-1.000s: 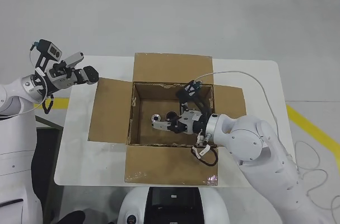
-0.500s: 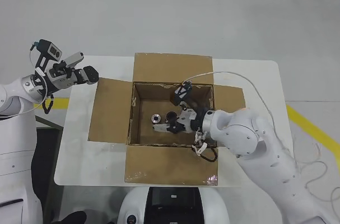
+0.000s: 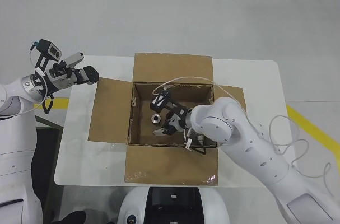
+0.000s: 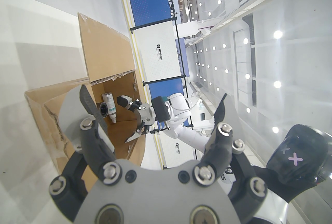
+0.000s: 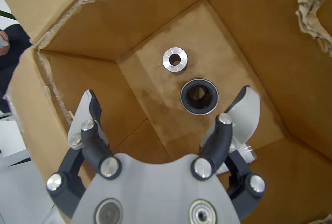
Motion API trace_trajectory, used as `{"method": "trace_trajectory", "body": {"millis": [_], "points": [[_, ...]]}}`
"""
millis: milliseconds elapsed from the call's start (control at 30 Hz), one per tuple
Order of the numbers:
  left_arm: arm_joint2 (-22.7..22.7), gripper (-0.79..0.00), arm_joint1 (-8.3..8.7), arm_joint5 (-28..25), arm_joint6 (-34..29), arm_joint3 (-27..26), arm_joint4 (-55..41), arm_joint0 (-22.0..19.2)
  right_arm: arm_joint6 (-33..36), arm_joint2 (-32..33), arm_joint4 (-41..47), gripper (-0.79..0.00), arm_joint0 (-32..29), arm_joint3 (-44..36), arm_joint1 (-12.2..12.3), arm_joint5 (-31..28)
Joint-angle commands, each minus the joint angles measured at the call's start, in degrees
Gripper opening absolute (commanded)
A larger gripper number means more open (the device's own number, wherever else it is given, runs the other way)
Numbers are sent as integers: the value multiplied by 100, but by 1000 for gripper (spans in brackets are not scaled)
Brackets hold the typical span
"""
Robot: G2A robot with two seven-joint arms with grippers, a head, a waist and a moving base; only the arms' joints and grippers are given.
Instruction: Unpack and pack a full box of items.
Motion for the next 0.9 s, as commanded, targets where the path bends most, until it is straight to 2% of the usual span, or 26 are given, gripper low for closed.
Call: {"method": "trace_trajectory", "body": {"millis": [0,333,867], "points": [[0,0,0,0,0,0,0,0,47,-71,-129,0,34,67,-15,-19],[0,0,0,0,0,0,0,0,112,-310,-578,0,205,579,-116,125],[0,0,0,0,0,0,0,0,-14,-425,-594,0,277,1173,-265,108]]}}
